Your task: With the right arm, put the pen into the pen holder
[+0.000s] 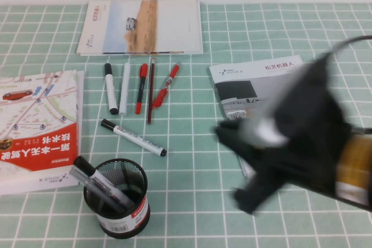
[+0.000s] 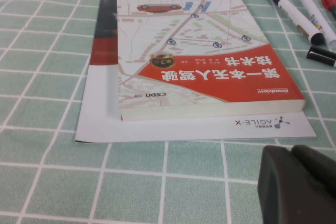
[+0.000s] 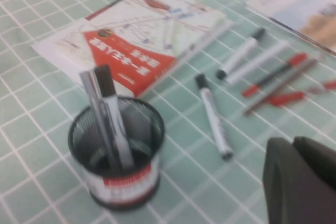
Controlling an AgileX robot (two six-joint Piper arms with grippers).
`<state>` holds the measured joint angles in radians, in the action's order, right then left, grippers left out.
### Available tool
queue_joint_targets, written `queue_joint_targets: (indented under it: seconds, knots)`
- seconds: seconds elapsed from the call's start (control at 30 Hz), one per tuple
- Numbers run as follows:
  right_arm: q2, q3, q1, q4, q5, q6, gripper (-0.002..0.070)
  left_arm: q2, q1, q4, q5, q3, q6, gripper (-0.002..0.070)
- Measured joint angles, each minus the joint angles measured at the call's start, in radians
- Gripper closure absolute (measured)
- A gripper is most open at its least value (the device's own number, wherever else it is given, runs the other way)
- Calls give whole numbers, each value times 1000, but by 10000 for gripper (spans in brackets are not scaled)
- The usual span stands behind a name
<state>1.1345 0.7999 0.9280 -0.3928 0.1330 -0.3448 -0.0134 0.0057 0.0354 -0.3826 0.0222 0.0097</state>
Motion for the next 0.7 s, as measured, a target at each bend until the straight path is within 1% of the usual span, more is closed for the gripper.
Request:
queue_joint_targets:
  seconds: [0.17,0.4,0.5,0.7]
  knots:
    - [-194,-66,0,77,162,0,694,0,0,0,0,0,0,679]
    - [-323,-86,0,196,522,0,694,0,0,0,0,0,0,679]
    - [-327,-89,0,211,596,0,694,0,0,0,0,0,0,679]
    - [-327,-93,0,195,624,-2,695,0,0,0,0,0,0,679]
